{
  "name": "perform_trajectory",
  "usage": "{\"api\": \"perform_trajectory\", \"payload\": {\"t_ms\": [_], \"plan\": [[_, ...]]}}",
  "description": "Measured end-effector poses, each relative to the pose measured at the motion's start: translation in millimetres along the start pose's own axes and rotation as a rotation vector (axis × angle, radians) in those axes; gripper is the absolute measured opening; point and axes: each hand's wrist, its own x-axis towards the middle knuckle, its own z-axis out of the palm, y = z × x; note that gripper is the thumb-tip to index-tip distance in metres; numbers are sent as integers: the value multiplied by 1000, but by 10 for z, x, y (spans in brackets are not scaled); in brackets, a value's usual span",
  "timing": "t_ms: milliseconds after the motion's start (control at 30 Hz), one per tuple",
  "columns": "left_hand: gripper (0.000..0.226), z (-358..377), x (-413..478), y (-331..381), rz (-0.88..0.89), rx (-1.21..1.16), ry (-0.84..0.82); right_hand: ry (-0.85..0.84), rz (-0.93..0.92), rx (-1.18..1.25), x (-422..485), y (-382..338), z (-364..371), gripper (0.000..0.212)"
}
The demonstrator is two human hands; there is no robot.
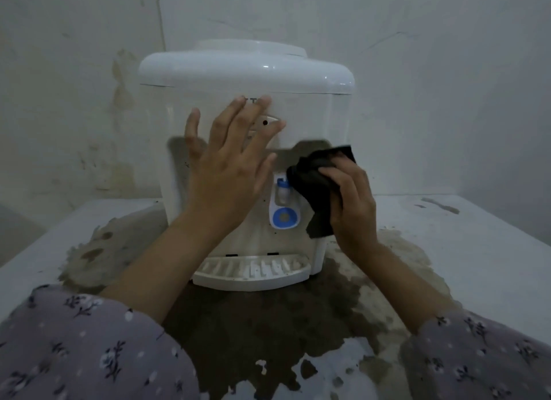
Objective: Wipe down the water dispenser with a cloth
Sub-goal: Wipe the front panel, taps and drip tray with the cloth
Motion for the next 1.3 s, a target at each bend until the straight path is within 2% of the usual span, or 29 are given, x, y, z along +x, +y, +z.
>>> {"api": "perform_trajectory", "payload": {"t_ms": [133,233,433,533,633,733,833,933,1133,1300], "plan": [[39,-3,203,26,39,40,-22,4,-371,-243,392,28,30,17],[45,33,285,-3,48,55,-65,-62,-468,-432,360,176,33,20],[55,56,276,-71,89,95,-64,-173,-352,-661,104,187,58,25],[50,142,280,-81,90,115,-17,-240,-278,-680,11,102,80,28],[65,231,272,-86,85,155,35,-343,-224,-688,-160,29,69,33],[70,273,259,-99,92,166,90,-441,-226,-688,-301,-14,43,39],[69,270,247,-96,94,149,97,-419,-286,-724,-205,4,-26,37],[60,236,191,-82,82,139,103,-340,-259,-798,-2,50,-48,38],[62,162,-68,-45,34,94,4,-403,-226,-866,-269,-22,119,44],[65,88,-180,-21,32,119,-71,-650,-249,-822,-854,-143,71,55]]}}
